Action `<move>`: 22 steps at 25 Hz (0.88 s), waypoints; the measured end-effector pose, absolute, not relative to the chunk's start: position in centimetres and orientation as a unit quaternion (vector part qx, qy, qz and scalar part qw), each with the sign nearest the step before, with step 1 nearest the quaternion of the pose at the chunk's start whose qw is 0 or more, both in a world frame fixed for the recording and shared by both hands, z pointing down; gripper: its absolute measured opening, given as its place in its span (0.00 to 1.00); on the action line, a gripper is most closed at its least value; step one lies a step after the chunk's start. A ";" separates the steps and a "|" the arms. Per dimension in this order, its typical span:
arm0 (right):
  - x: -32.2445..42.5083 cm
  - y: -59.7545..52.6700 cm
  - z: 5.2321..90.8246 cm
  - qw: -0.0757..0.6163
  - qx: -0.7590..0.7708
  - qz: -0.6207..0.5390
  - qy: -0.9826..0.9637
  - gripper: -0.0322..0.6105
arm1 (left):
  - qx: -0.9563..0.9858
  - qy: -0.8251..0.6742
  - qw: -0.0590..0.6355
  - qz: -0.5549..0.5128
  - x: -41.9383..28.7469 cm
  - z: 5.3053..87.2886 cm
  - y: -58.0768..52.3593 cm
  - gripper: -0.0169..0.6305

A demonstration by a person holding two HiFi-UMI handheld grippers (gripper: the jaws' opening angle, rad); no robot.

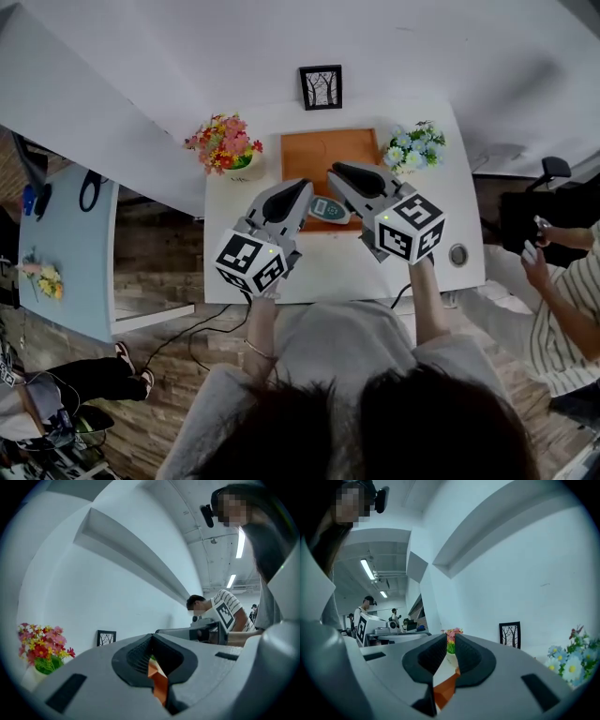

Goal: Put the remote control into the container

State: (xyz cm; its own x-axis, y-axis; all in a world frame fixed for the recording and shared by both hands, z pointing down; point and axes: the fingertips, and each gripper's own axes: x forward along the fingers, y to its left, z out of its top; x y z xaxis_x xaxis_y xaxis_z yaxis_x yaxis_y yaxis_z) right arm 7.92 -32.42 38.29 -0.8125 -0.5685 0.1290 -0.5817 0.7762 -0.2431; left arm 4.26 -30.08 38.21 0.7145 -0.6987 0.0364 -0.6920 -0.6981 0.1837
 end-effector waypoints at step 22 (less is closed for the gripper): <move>10.5 -29.7 31.2 -0.049 0.321 0.035 -0.945 0.05 | 0.944 -0.330 0.017 -0.027 8.2 33.1 -27.7 0.03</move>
